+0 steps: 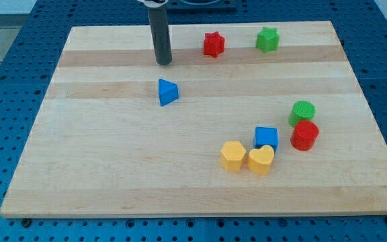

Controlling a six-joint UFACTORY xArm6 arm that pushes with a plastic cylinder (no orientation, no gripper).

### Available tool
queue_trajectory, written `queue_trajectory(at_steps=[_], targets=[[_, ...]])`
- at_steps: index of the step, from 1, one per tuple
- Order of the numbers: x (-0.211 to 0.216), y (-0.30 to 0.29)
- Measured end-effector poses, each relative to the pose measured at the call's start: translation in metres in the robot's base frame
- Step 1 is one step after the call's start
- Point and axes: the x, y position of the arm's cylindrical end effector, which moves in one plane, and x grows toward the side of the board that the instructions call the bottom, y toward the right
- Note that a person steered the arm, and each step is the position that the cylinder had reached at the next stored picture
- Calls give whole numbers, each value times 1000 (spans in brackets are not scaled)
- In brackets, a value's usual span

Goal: Slide blue triangle to the left side of the yellow hexagon

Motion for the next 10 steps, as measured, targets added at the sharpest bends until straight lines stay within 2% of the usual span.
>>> queue_trajectory(at_steps=[1,3,4,5,6,7,10], targets=[[-1,-8],[87,14],[116,33],[123,-18],[145,-31],[181,-4],[213,71]])
